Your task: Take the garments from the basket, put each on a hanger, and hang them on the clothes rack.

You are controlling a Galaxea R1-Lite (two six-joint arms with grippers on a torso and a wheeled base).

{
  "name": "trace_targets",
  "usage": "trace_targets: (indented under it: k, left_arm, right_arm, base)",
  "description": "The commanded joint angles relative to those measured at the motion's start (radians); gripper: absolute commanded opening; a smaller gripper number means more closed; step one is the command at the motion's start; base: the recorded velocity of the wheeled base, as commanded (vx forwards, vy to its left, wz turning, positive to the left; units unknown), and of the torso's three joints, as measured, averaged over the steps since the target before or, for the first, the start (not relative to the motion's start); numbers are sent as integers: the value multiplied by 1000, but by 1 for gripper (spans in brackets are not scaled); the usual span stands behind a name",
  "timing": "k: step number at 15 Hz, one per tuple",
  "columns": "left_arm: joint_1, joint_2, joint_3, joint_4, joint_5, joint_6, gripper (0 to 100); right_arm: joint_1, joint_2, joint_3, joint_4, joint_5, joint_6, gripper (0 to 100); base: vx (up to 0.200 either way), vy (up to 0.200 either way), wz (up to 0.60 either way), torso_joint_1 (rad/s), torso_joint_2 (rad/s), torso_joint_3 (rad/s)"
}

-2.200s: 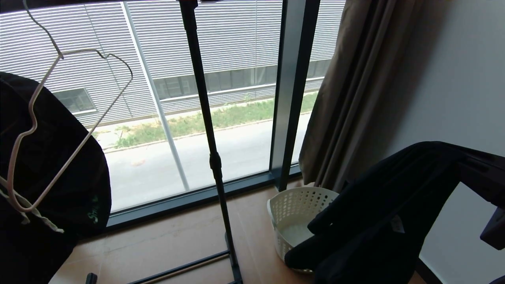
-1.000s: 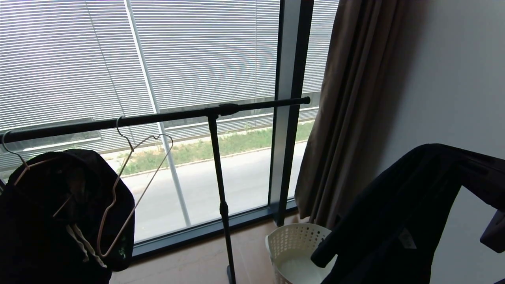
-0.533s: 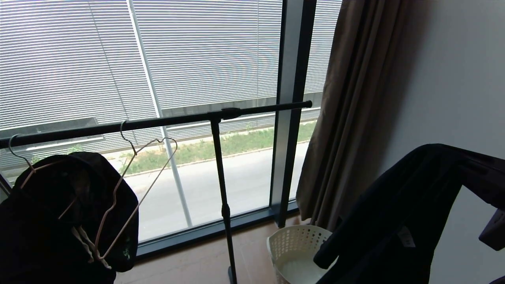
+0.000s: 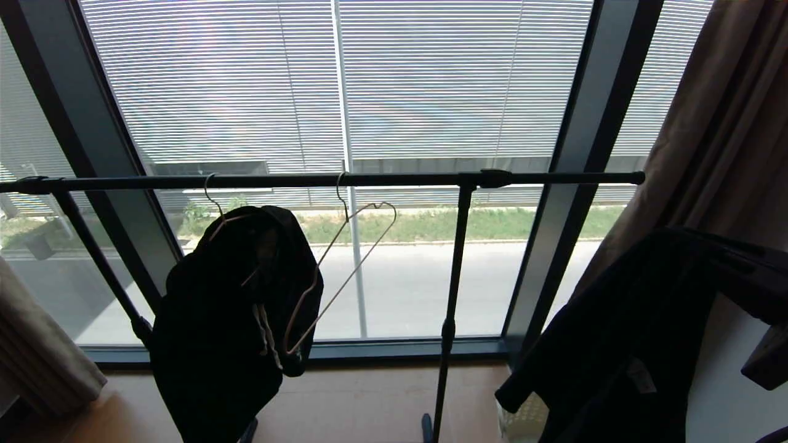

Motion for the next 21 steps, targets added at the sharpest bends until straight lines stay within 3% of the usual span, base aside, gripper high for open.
trace_targets:
  k: [1, 6, 15, 19, 21]
  left_arm:
    - [0, -1, 0, 0, 0, 0, 100]
    - [0, -1, 0, 0, 0, 0, 100]
    - [0, -1, -1, 0, -3, 0, 100]
    - [0, -1, -1, 1, -3, 0, 100]
    - [0, -1, -1, 0, -2, 0, 100]
  right_arm:
    - [1, 1, 0, -1, 0, 0, 0]
    - [1, 1, -1, -1, 0, 0, 0]
    - [1, 1, -1, -1, 0, 0, 0]
    - [1, 6, -5, 1, 0, -2, 0]
    - [1, 12, -14, -1, 0, -2, 0]
  base:
    - [0, 0, 0, 0, 0, 0]
    - [-160, 40, 0, 1, 5, -1]
    - [0, 200, 0, 0, -1, 3]
    - [0, 0, 0, 0, 0, 0]
    - [0, 0, -600, 2, 5, 2]
